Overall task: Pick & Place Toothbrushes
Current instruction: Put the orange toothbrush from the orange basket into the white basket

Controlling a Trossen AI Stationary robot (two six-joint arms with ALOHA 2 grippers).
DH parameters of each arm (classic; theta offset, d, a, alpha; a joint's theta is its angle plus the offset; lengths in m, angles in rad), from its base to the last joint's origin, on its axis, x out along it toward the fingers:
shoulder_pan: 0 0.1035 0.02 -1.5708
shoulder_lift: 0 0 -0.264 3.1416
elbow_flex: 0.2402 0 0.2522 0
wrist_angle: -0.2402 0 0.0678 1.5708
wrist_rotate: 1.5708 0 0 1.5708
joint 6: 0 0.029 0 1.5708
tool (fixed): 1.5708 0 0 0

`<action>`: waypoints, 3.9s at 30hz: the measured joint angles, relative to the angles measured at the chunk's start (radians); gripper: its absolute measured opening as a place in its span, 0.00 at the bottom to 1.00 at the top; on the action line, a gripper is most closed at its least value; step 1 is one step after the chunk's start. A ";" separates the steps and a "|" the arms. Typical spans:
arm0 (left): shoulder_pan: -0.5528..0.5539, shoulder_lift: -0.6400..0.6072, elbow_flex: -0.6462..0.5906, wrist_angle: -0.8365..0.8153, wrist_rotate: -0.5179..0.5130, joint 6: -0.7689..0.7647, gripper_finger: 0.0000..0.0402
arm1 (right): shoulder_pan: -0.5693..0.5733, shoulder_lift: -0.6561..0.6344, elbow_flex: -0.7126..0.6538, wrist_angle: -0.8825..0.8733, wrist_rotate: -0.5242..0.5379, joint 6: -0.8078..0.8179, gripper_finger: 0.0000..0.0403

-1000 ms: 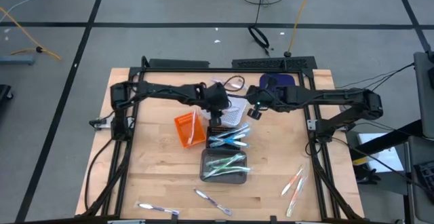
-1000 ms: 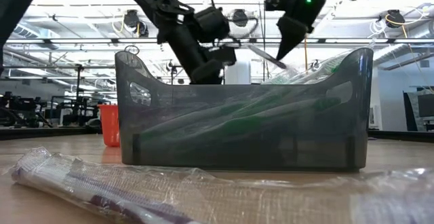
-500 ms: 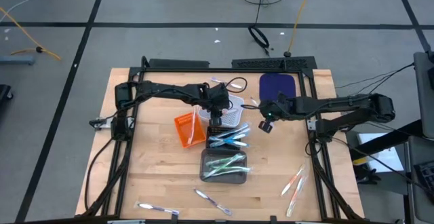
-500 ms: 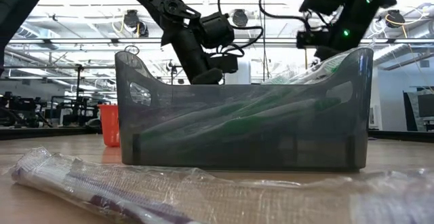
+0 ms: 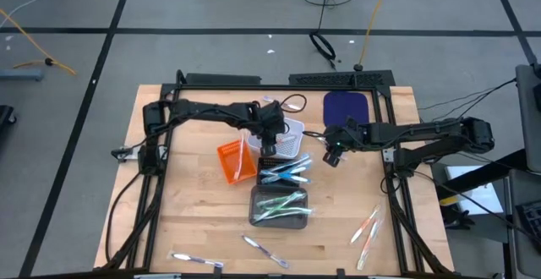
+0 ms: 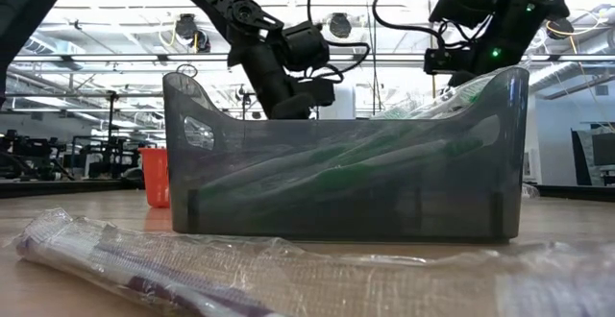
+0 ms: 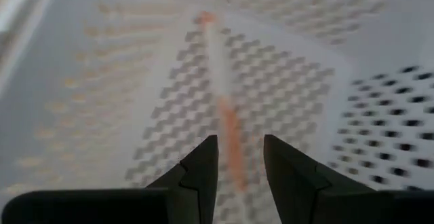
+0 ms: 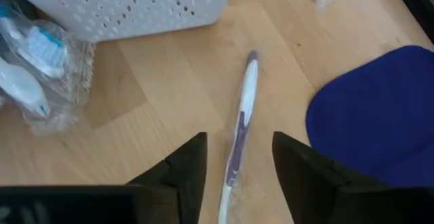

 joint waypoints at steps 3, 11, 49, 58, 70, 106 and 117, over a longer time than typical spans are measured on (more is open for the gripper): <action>0.017 0.000 0.000 -0.024 0.039 -0.038 0.30 | 0.000 0.000 0.000 0.016 0.000 -0.001 0.41; 0.046 -0.001 0.000 -0.049 0.088 -0.046 0.30 | 0.000 0.000 0.000 0.055 0.001 -0.020 0.39; 0.070 -0.263 0.083 -0.506 -0.070 -0.315 0.30 | 0.000 0.000 0.000 0.105 0.002 -0.047 0.37; 0.092 -0.365 -0.136 -0.417 -0.059 -0.454 0.30 | 0.000 0.000 0.000 0.108 0.002 -0.047 0.36; 0.098 -0.364 -0.214 -0.331 -0.003 -0.484 0.30 | 0.000 0.000 0.000 0.121 0.002 -0.047 0.36; 0.100 -0.300 -0.212 -0.285 0.011 -0.508 0.30 | 0.000 0.000 0.001 0.124 0.001 -0.047 0.36; 0.095 -0.302 -0.212 -0.287 0.016 -0.544 0.02 | 0.000 0.000 0.001 0.124 0.001 -0.047 0.36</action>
